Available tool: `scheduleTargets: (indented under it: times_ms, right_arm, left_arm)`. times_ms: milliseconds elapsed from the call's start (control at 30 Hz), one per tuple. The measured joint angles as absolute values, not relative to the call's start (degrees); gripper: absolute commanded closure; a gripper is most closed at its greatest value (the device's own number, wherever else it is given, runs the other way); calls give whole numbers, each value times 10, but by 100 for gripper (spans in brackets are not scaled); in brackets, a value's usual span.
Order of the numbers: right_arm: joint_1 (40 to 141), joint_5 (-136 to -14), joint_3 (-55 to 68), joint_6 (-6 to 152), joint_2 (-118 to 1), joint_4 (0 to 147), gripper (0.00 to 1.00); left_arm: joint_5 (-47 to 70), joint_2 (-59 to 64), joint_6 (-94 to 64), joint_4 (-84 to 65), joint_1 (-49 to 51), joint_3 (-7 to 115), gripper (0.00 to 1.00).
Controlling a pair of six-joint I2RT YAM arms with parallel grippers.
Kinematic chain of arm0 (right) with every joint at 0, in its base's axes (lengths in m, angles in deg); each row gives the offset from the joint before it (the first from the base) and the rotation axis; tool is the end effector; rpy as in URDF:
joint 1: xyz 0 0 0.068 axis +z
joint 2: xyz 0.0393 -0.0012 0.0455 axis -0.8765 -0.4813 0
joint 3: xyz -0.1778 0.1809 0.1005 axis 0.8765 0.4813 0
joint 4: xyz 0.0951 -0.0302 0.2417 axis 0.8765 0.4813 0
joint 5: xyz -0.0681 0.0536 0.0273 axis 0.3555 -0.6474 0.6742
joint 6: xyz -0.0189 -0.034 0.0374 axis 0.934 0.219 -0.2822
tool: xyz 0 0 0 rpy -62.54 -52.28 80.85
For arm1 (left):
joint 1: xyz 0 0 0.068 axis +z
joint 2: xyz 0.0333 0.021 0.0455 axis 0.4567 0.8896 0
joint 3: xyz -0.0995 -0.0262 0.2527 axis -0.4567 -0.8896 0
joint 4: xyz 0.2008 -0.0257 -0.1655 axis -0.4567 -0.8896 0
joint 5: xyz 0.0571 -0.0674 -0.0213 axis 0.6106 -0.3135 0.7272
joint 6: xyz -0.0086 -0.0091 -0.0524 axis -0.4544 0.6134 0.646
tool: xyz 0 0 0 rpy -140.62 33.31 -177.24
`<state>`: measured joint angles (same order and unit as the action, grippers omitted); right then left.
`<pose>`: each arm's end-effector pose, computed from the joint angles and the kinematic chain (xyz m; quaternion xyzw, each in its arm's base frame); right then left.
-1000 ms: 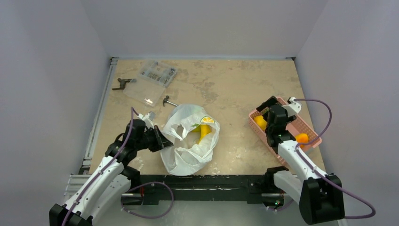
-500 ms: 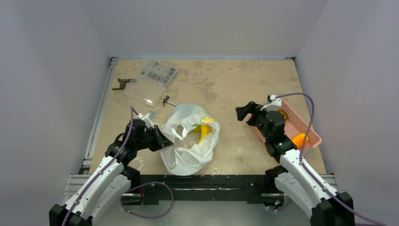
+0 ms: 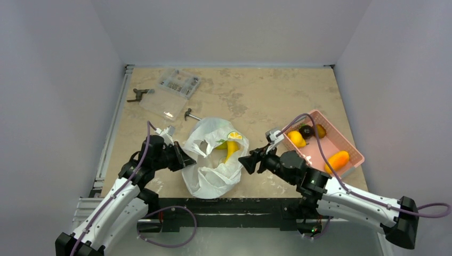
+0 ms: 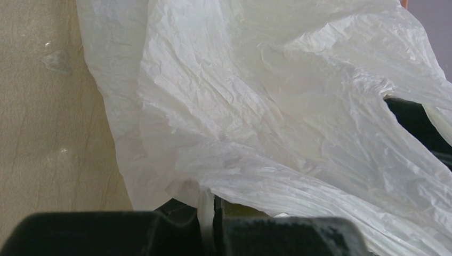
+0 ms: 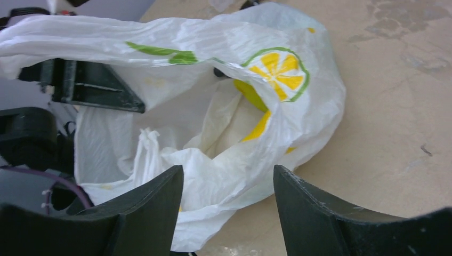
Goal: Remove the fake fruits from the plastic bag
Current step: Take out the fake fruit from the plastic bag.
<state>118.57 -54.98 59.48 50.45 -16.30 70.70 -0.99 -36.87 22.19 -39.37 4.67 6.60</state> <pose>0.0989 0.1401 0.2413 -0.1242 0.7767 0.3570 0.5038 0.1266 -0.0660 0.2128 -0.1246 0.8833 -0.3772 0.2488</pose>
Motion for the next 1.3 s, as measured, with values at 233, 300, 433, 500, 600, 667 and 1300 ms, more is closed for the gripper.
scheduleTargets:
  times_ms: [233, 300, 433, 500, 600, 667, 1300]
  right_arm:
    - [1254, -548, 583, 545, -200, 656, 60]
    - [1259, -548, 565, 544, -261, 638, 62]
    - [1262, -539, 494, 533, -419, 625, 62]
    - [1265, -512, 441, 524, -492, 639, 60]
    - [1265, -451, 375, 508, -564, 673, 58]
    - [1265, -408, 336, 500, -600, 703, 57]
    - [1254, -231, 233, 511, -783, 804, 48]
  left_arm:
    - [-10, -369, 222, -394, 47, 66, 100]
    - [-10, -369, 222, -395, 47, 66, 100]
    - [-10, -368, 222, -400, 47, 66, 100]
    - [-10, -366, 222, -403, 47, 66, 100]
    - [-10, -366, 222, -404, 47, 67, 100]
    - [-10, -366, 222, -404, 47, 68, 100]
    - [-11, -348, 222, -402, 47, 69, 100]
